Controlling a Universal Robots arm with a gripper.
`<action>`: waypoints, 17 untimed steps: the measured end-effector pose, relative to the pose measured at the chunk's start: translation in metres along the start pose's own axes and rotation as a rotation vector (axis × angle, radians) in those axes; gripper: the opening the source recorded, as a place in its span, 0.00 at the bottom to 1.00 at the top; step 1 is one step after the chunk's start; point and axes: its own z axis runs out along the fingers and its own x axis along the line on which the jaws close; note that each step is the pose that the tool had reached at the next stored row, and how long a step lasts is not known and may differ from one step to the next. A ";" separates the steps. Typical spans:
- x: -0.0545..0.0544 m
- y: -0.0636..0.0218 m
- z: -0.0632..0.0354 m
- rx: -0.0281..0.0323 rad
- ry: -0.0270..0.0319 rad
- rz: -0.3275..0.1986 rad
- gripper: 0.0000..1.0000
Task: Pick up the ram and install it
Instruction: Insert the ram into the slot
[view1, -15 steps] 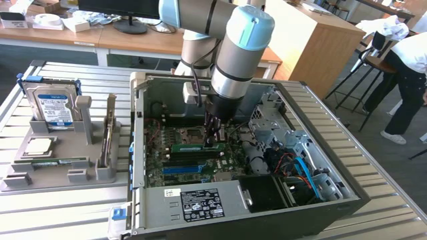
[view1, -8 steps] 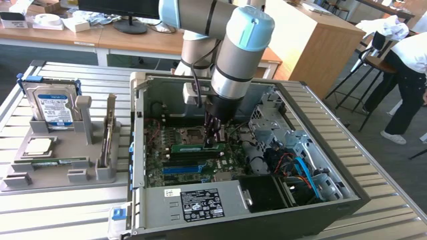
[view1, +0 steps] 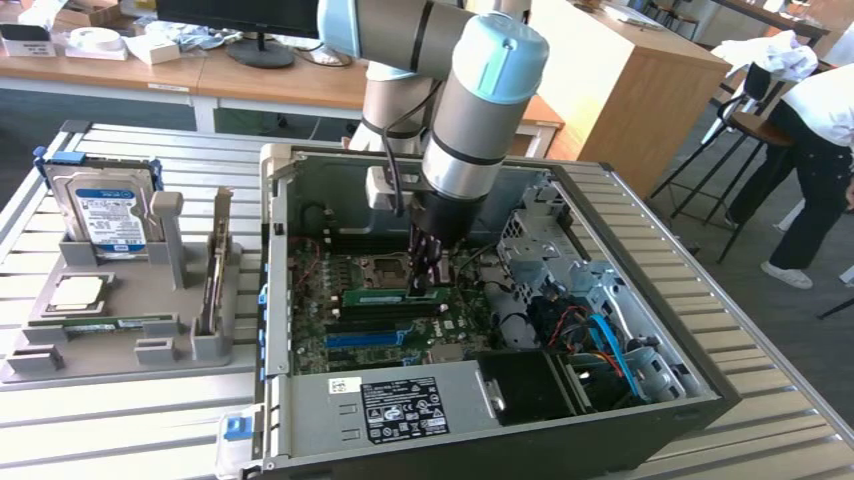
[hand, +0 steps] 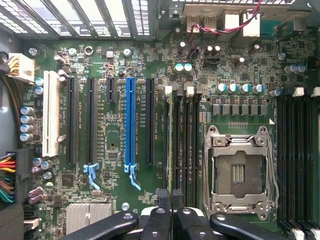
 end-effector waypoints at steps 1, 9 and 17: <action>0.000 0.0000 0.0004 0.0000 0.0002 0.000 0.11; 0.000 -0.0001 0.0033 0.0003 0.0004 0.000 0.11; 0.000 -0.0001 0.0050 0.0005 0.0005 0.000 0.11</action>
